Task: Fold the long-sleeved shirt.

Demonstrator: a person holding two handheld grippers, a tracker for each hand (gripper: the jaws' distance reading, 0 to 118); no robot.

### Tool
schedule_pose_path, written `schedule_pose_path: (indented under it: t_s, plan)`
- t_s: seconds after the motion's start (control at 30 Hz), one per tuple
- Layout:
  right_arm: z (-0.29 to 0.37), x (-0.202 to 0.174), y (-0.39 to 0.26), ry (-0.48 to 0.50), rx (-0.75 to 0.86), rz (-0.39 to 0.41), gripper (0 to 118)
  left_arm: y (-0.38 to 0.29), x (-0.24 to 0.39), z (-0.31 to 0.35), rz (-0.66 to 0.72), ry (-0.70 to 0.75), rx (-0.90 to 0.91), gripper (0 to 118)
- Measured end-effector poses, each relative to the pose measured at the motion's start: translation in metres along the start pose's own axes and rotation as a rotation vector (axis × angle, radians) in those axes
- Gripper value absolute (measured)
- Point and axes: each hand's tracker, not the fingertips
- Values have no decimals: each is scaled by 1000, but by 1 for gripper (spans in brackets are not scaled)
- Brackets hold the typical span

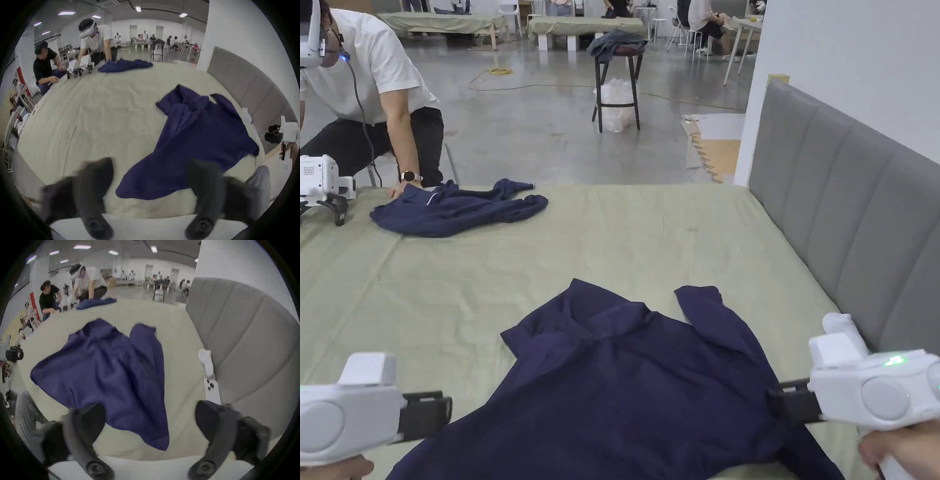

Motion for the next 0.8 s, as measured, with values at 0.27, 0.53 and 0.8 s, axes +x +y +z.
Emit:
schedule_pose_path:
  t_s: [0.27,0.53,0.8]
  plan:
    - [11,-21,13,60,49,40,0,-10,3,-15,54,0,27,98]
    - [-16,-47,18,120,3,89,0,-46,-48,-87,67,170,-289,93]
    - [-71,-78,71,167,-9,154,1,-46,-43,-125,58,94,-420,72]
